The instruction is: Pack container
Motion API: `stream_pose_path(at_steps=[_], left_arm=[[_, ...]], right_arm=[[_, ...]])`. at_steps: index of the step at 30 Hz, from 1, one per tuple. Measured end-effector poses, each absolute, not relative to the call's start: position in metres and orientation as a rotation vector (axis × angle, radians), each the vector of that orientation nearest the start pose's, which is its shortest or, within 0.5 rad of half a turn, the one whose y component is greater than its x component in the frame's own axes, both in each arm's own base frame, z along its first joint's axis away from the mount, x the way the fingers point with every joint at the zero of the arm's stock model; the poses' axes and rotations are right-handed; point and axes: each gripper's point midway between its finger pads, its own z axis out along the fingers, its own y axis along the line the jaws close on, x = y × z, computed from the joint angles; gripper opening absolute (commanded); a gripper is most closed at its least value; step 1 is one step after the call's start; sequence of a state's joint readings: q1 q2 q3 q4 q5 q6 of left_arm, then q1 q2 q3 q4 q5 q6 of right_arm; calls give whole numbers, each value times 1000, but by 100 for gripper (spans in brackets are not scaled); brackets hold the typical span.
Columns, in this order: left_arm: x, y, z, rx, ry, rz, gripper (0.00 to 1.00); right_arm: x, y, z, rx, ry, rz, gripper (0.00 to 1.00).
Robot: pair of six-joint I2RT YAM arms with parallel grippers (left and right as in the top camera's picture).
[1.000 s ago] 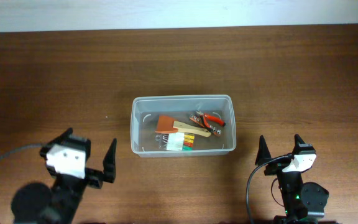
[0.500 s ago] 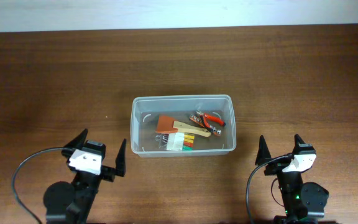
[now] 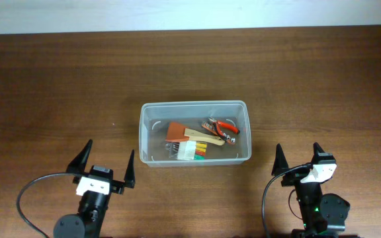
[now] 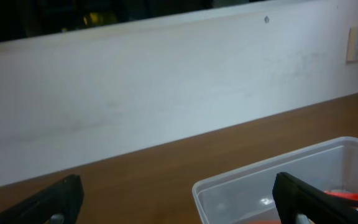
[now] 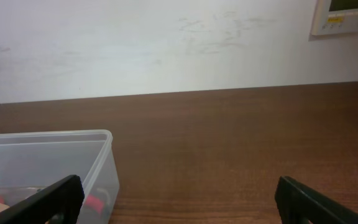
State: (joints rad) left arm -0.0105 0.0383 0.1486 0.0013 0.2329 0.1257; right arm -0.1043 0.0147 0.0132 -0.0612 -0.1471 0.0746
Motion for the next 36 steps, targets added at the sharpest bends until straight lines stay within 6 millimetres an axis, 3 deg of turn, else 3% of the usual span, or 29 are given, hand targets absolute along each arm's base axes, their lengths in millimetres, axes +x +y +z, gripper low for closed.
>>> stream_pose_path(at_steps=[13, 21, 36], left_arm=[[238, -38, 225, 267, 1354, -47, 99], [244, -29, 161, 228, 1618, -36, 99], [245, -25, 161, 211, 1622, -18, 99]], right_arm=[[246, 0, 162, 33, 1633, 98, 99], [246, 0, 162, 34, 1633, 98, 99], [246, 0, 162, 34, 1633, 98, 99]])
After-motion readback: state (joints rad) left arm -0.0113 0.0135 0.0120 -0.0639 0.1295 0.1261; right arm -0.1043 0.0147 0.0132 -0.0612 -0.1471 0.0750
